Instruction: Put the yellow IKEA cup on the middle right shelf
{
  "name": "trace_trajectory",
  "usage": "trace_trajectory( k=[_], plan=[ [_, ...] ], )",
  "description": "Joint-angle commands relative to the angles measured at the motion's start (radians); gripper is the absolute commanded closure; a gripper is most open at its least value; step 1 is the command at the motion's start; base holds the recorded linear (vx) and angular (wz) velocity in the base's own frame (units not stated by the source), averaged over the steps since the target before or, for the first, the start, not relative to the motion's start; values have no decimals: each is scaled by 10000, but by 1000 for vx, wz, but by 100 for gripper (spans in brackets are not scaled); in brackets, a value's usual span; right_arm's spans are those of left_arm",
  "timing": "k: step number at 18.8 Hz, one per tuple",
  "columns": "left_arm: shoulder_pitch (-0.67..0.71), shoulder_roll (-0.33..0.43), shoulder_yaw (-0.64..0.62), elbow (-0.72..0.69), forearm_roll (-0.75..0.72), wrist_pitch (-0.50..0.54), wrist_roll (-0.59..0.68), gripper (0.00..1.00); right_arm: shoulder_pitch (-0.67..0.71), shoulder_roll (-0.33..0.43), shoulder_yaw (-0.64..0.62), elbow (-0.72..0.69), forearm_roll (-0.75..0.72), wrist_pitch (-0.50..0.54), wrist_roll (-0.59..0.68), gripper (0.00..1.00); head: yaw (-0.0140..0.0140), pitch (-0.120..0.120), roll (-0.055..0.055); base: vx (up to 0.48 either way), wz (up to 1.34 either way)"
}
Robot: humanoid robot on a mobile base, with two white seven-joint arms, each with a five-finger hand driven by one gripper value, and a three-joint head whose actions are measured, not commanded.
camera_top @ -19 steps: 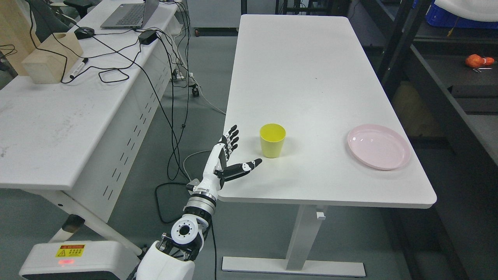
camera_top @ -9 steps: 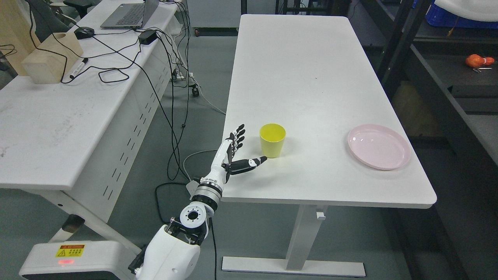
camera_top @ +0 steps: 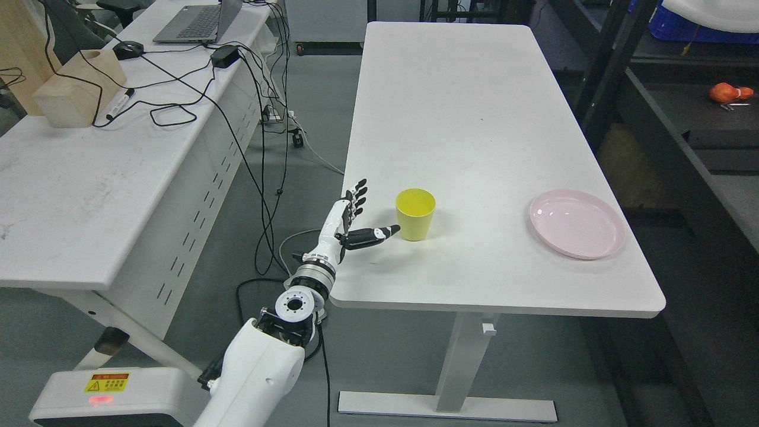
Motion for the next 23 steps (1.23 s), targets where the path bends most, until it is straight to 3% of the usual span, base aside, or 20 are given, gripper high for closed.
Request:
trace_trajectory(
  k=[1,6,16,23],
  plan=[
    [-399,172,-291,1103,19,-215,-32,1,138,-175,169,0,-245,-8,-6,1,0,0,0,0,0],
    [-383,172,-919,1027,20,-783,-32,1,138,-175,169,0,-245,-8,-6,1,0,0,0,0,0],
    [-706,172,-1672,1165,35,-707,-32,1,138,-175,169,-15,-245,-8,-6,1,0,0,0,0,0],
    [-706,172,-1245,1180,81,-691,-32,1,138,-175,169,0,-245,-8,-6,1,0,0,0,0,0]
  ],
)
